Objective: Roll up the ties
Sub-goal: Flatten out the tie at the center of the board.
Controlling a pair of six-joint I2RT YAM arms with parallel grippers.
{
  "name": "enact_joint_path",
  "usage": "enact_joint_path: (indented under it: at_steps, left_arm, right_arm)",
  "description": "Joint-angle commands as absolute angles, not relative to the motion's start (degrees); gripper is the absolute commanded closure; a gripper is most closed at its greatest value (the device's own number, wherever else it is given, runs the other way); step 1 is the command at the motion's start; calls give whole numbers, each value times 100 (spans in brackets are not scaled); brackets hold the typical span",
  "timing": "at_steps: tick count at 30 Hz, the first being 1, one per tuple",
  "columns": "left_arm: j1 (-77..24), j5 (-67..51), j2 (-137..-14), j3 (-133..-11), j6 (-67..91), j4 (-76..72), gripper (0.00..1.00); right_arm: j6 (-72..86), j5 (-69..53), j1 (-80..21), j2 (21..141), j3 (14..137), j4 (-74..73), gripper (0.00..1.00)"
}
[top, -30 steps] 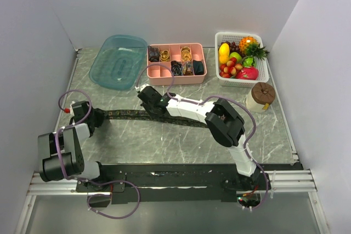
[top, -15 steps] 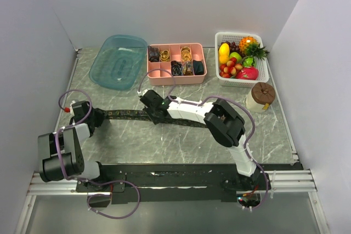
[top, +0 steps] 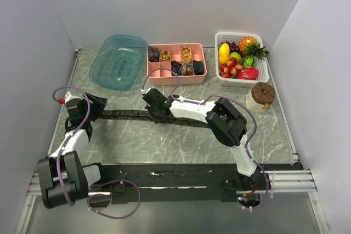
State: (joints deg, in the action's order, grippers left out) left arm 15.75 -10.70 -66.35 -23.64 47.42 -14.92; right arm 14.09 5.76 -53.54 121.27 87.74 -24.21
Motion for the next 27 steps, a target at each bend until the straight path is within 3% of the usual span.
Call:
enact_joint_path:
  at_steps: [1,6,9,11,12,13,15,27]
  left_arm:
    - [1565,-1011,-6232,-2575,4465,-1240,28]
    - [1573,-1028,-6275,-2453,4561,-1388,35]
    - [1565,-1011,-6424,-2408,4614,-1511,45]
    - [1564,-1107,-6565,-2382,4641,-1617,58]
    - [1573,-1116,-6626,-2356,4684,-1748,68]
    - [1573,-1142,-6740,-2329,4711,-1801,85]
    - [1573,-1204,-6907,-2312,4799,-1915,99]
    - [1573,-528,-7549,-2364,5045,-1258,99]
  right_arm:
    - [1661,501,-5124,12076,8324,-3138,100]
    - [1749,475,-4922,12006,8130,-3217,100]
    - [1758,483,-4808,11962,7981,-3217,100]
    - [1749,475,-4764,11909,7884,-3191,100]
    - [1758,483,-4755,11900,7858,-3199,100]
    - [1758,483,-4737,11892,7840,-3199,100]
    - [1767,483,-4729,11857,7796,-3199,100]
    - [1775,405,-4720,11830,7857,-3243,100]
